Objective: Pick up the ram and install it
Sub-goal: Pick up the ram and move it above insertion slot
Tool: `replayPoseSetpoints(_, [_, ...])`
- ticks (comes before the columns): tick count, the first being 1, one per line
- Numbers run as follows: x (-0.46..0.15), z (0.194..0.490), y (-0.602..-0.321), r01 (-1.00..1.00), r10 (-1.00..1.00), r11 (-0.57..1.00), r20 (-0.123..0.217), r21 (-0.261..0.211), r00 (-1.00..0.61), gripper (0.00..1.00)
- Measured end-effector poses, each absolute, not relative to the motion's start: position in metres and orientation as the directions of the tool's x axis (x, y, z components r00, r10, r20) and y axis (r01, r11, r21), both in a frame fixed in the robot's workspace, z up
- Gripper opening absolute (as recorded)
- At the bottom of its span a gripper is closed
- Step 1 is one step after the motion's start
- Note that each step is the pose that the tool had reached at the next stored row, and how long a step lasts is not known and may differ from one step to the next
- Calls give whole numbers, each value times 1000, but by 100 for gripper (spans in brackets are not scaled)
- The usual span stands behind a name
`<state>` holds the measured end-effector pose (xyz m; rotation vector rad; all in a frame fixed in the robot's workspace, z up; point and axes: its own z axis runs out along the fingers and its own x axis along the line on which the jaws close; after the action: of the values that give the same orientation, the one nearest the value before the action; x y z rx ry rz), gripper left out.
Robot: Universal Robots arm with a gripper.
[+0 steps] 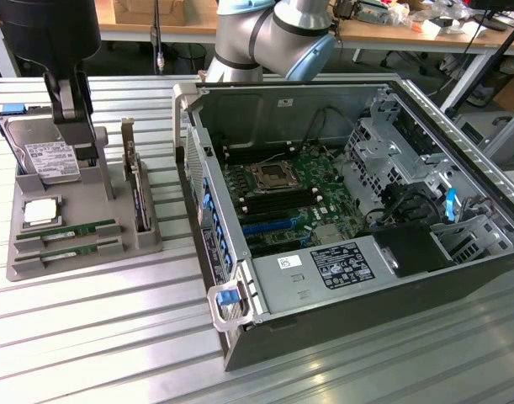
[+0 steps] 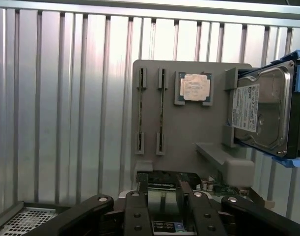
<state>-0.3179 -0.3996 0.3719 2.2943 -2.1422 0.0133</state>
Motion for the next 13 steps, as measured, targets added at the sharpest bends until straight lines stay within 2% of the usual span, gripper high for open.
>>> replayPoseSetpoints(13, [-318, 363, -400, -998, -998, -68, 8, -4, 68, 36])
